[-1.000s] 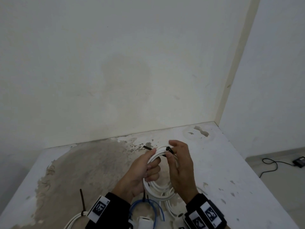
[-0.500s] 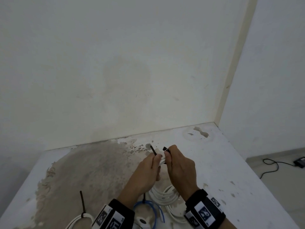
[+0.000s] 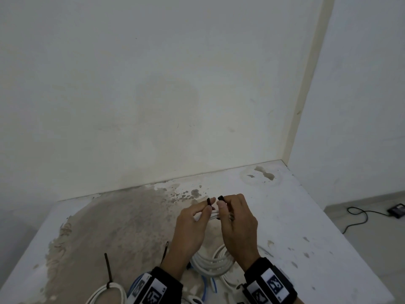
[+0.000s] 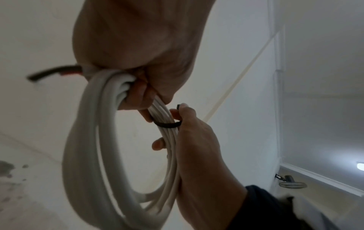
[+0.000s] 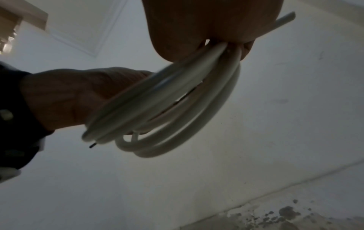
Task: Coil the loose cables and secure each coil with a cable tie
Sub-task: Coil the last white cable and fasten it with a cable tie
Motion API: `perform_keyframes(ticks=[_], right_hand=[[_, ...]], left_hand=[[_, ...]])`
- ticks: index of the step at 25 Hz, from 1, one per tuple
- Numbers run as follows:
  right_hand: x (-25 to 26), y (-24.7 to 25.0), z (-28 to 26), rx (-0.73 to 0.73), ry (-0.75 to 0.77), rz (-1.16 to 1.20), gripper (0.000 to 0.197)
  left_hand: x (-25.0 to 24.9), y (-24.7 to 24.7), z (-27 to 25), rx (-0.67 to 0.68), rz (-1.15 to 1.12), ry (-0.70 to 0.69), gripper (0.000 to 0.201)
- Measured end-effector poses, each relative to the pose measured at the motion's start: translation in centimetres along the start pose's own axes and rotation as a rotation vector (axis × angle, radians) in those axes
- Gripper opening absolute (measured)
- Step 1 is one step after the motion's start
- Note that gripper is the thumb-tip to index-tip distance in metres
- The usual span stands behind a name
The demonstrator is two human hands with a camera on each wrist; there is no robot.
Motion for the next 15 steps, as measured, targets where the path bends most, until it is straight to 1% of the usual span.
perform_keyframes(ticks=[2, 6, 11, 15], right_hand=[[0.1, 0.0, -0.1, 0.001, -0.004, 0.017, 0.011], [0.2, 0.0, -0.5, 0.032, 0.014, 0.073, 0.016], [0.1, -0.4, -1.1, 0.075, -0.025, 0.125, 0.017], [-0.2, -0.7, -1.3, 0.139, -0.039, 0.142, 0.023]], left_hand=[[-0.4, 0.1, -0.1, 0.006, 0.020, -0.050, 0.028], [-0.9, 0.0, -0.5, 0.068, 0.148, -0.142, 0.023], [-1.1, 0.3, -0.5, 0.113, 0.232, -0.151, 0.025], [-0.4, 0.4, -0.8, 0.113, 0.242, -0.144, 0.025]])
Point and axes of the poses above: each hand's wrist, its own z-axis towards the middle knuckle, its own y-axis out of the back of the hand, x = y × z, the point moved 2 cm from there along z, towards the middle knuckle, and after that the axes turned 14 degrees about -z, right-handed, at the moved point
